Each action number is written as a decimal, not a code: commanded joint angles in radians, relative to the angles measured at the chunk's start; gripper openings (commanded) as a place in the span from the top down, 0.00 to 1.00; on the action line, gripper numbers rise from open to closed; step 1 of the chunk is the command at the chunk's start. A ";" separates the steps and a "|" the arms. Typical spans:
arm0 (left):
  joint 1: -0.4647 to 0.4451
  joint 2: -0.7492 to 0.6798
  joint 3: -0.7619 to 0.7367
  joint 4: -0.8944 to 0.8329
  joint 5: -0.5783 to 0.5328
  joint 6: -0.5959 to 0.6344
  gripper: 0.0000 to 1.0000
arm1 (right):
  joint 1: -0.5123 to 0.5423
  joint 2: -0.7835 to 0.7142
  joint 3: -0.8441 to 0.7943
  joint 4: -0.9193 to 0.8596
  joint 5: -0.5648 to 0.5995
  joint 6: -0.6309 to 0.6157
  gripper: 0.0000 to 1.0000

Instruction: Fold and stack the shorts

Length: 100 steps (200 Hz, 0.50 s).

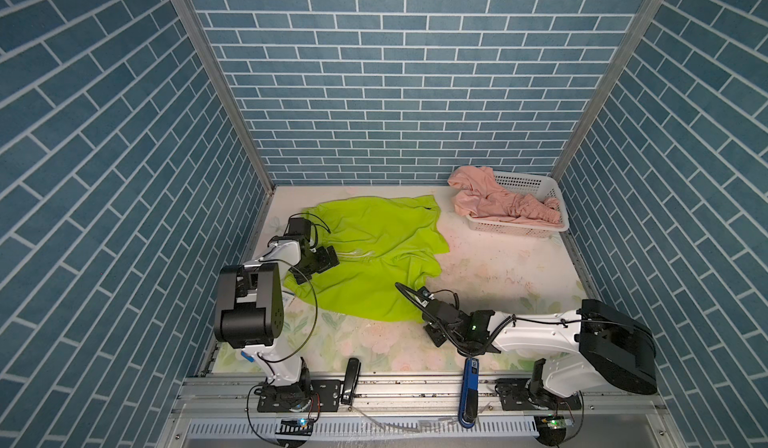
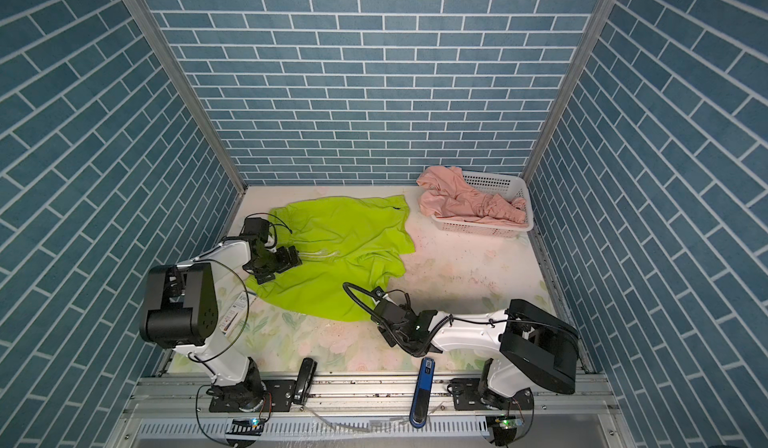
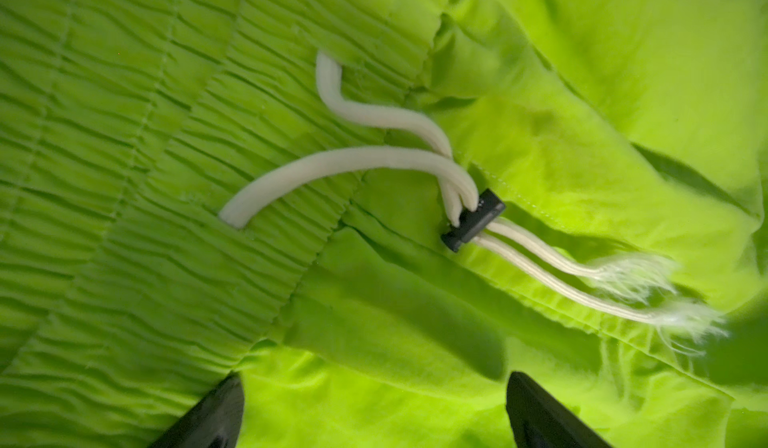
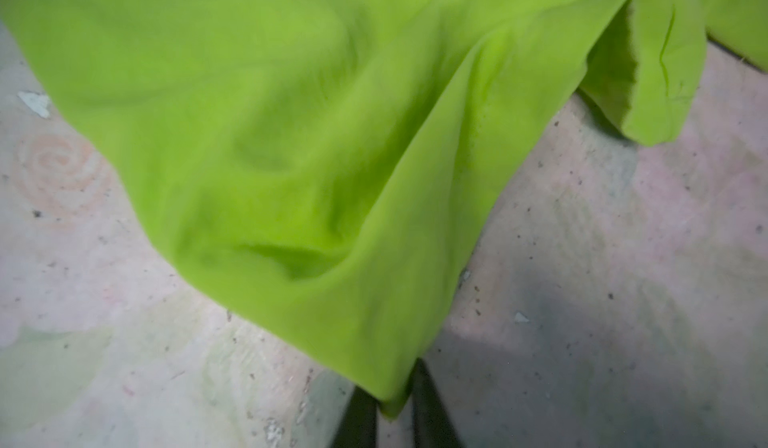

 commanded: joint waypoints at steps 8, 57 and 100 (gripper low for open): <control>0.001 -0.016 0.011 -0.026 -0.012 0.016 0.00 | -0.006 0.016 0.120 -0.231 0.086 -0.074 1.00; 0.000 -0.013 0.008 -0.027 -0.015 0.019 0.00 | -0.002 0.088 0.438 -0.837 0.248 -0.215 1.00; 0.001 -0.007 0.011 -0.030 -0.017 0.022 0.00 | 0.088 0.150 0.556 -0.905 0.346 -0.372 1.00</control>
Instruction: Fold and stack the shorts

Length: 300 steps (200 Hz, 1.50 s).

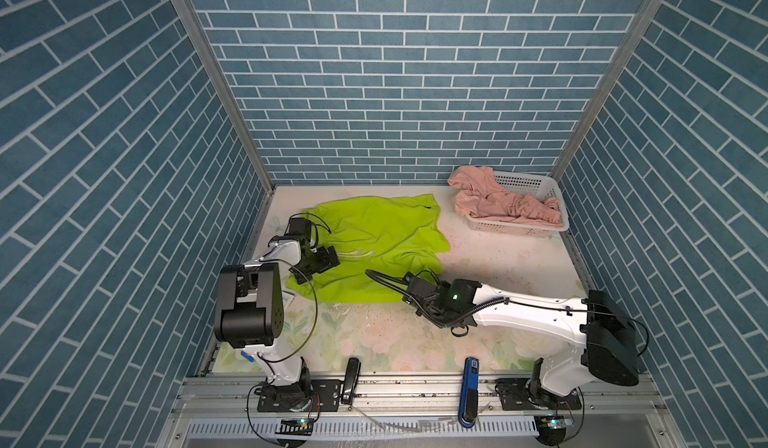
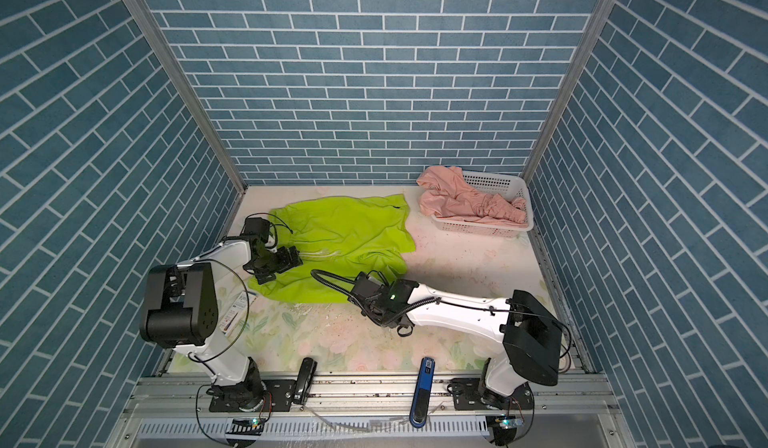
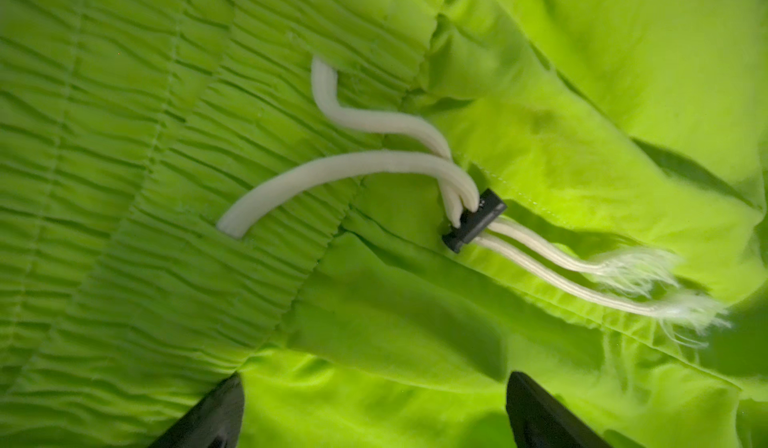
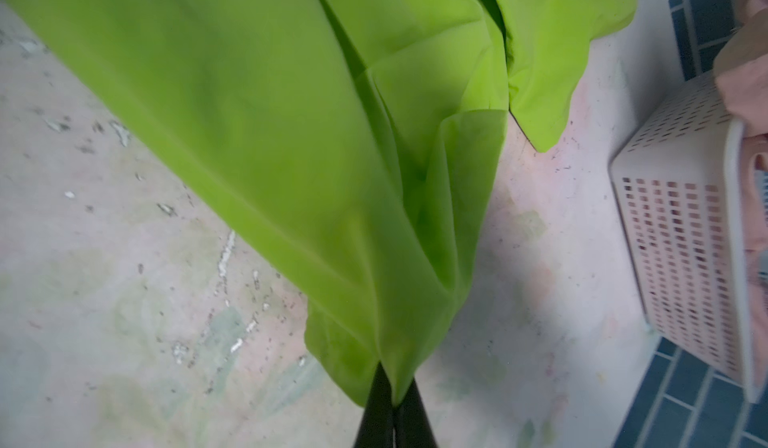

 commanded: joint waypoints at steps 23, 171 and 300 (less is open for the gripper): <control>0.002 -0.006 0.008 -0.017 -0.017 0.018 0.00 | 0.124 0.085 0.060 -0.070 0.046 -0.220 1.00; 0.002 -0.012 0.015 -0.024 -0.010 0.019 0.00 | -0.241 -0.256 -0.283 0.420 -0.516 0.226 0.35; -0.003 -0.024 0.002 -0.008 0.001 0.018 0.00 | -0.436 0.121 -0.198 0.612 -0.474 0.147 0.32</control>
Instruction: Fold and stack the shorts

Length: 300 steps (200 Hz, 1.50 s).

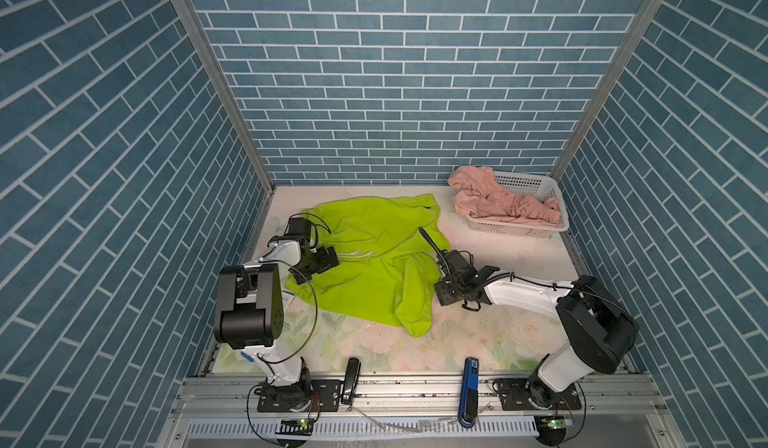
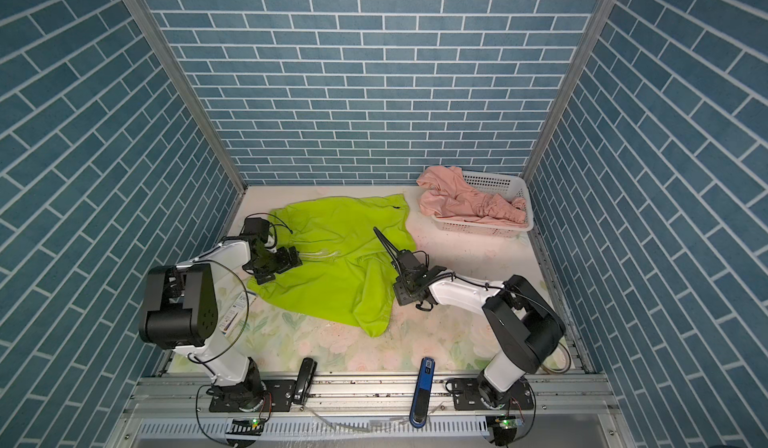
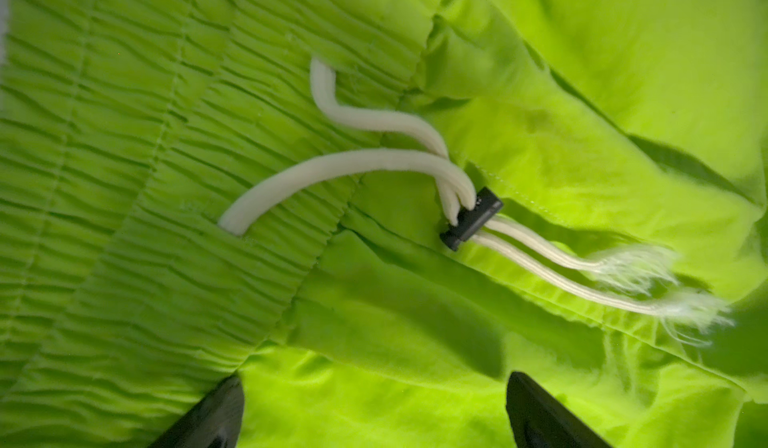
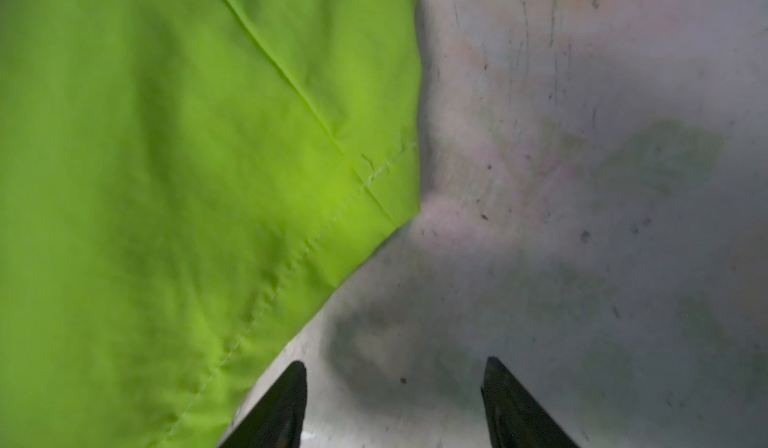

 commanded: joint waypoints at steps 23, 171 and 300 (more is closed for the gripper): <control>-0.003 -0.017 0.003 -0.003 0.002 0.009 0.00 | -0.015 0.115 0.108 0.042 -0.052 -0.080 0.33; -0.003 -0.063 0.006 -0.040 -0.059 0.018 0.00 | -0.062 -0.011 0.351 -0.427 0.267 -0.299 1.00; -0.001 -0.206 0.004 -0.086 -0.084 -0.030 0.00 | 0.130 -0.421 0.012 -0.413 0.063 0.098 0.39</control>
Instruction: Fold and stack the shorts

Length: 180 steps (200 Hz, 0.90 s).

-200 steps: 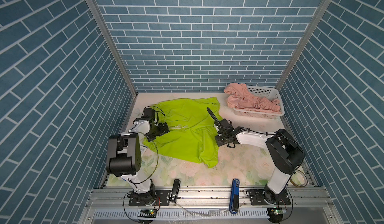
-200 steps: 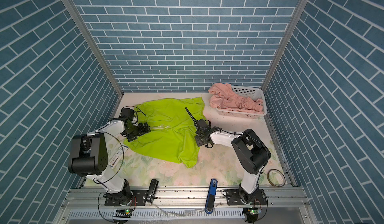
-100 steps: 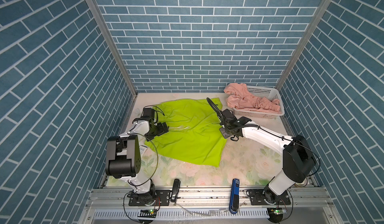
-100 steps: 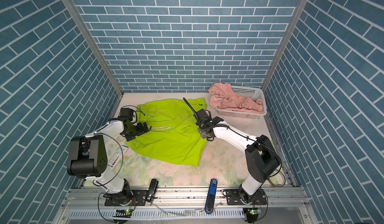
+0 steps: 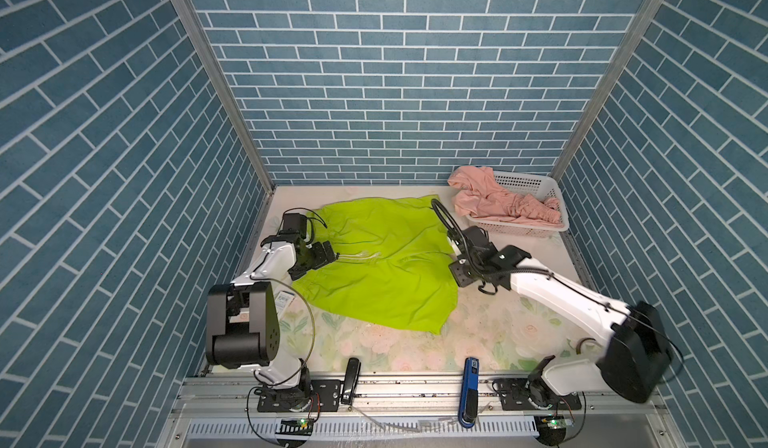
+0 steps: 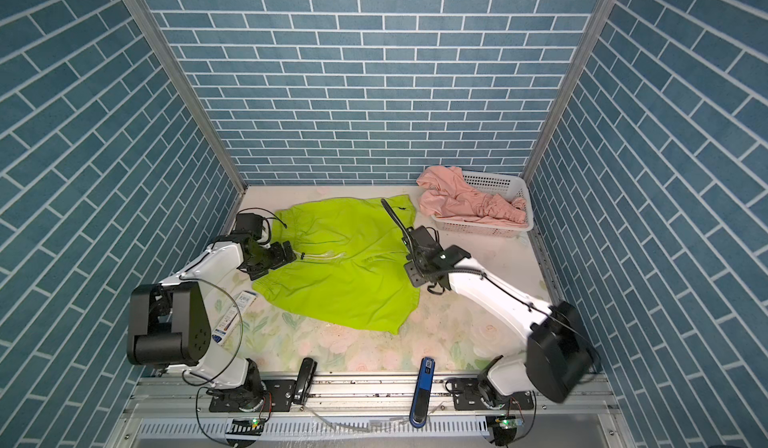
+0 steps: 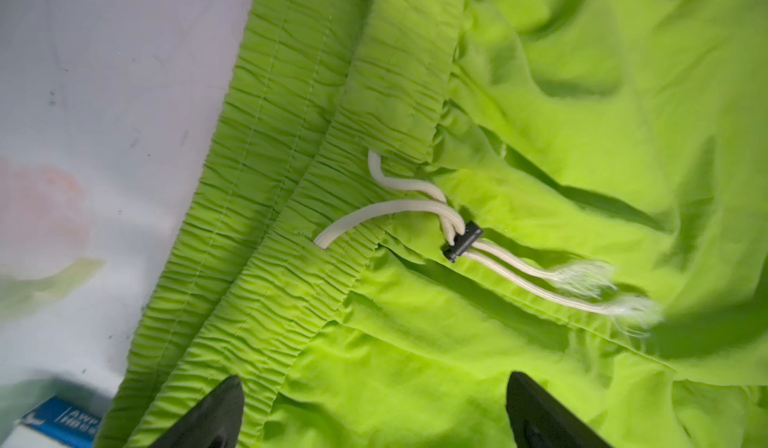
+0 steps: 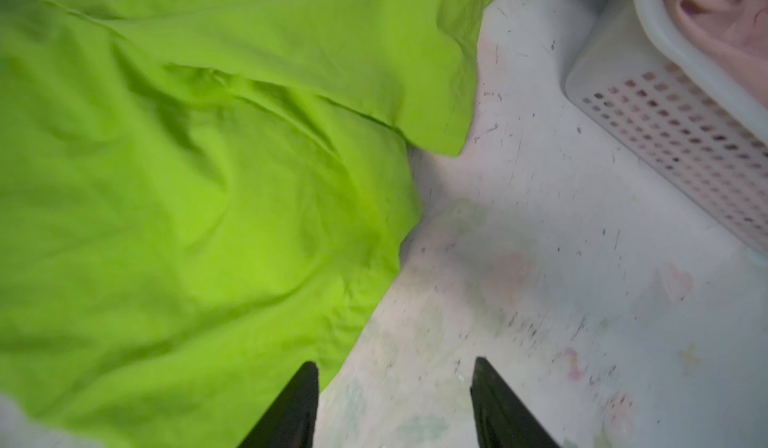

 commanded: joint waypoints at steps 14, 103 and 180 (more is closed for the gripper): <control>0.001 -0.071 -0.016 -0.033 -0.023 -0.027 0.00 | 0.241 -0.111 -0.199 -0.022 -0.022 0.344 0.39; 0.001 -0.109 -0.152 0.023 0.058 -0.054 0.00 | 0.547 0.115 -0.309 0.264 0.169 0.477 0.36; 0.001 -0.080 -0.152 0.026 0.064 -0.042 0.00 | 0.531 0.220 -0.282 0.170 0.191 0.491 0.73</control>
